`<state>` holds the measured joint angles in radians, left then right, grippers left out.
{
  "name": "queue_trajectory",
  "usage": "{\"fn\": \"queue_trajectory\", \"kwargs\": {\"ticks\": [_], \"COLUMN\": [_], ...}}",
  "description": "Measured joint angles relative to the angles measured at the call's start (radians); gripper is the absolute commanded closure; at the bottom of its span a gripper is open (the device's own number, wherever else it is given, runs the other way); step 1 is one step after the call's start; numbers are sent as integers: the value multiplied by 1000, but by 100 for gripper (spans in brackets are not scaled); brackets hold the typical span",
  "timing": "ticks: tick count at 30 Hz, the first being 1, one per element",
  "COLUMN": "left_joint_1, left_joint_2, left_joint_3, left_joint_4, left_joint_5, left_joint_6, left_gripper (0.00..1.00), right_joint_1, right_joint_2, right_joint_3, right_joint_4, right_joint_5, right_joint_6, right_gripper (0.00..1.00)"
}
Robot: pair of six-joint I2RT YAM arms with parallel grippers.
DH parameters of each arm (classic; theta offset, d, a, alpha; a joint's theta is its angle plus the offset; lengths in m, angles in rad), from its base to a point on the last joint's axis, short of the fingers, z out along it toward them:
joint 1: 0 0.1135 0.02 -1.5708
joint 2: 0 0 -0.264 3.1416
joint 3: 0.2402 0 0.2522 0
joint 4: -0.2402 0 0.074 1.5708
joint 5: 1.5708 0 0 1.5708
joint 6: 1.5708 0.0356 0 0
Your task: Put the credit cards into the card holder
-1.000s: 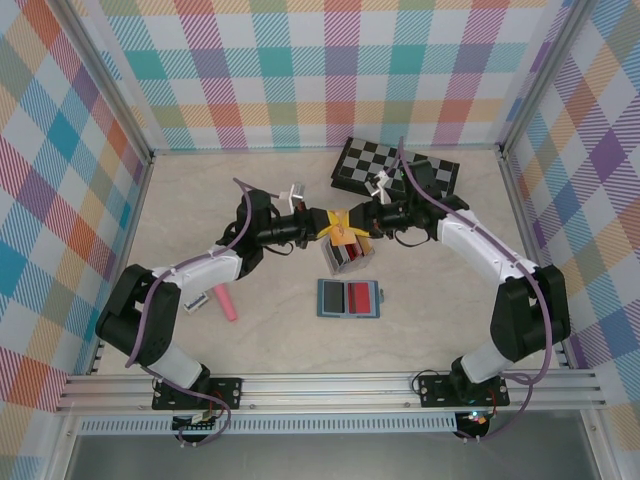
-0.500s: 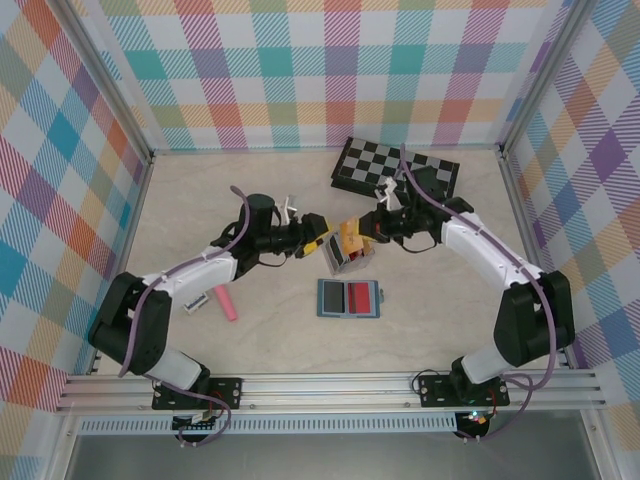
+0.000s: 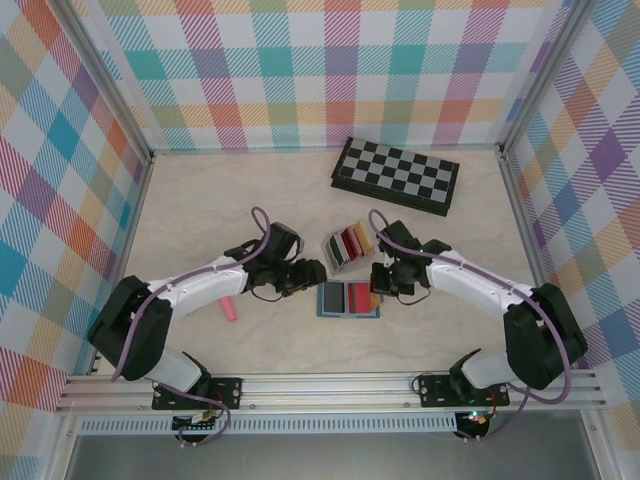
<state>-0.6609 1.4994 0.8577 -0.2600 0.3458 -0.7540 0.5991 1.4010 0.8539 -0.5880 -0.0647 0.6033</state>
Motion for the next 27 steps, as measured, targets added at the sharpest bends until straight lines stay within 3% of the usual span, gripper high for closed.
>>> {"fn": "queue_trajectory", "kwargs": {"ticks": [10,20,27], "left_joint_1": [-17,-39,-45], "left_joint_2": [103,169,190], "left_joint_3": [-1,-1,-2], "left_joint_4": [18,45,64], "left_joint_5": [1,8,11], "left_joint_6": [8,15,15], "left_gripper": [41,56,73], "right_joint_1": [1,3,3], "right_joint_2": [-2,-3,-3], "right_joint_3": [-34,-63,-70], "right_joint_4": [50,79,107], "right_joint_5": [32,43,23], "right_joint_6": [11,11,22], "right_gripper": [95,95,94]}}
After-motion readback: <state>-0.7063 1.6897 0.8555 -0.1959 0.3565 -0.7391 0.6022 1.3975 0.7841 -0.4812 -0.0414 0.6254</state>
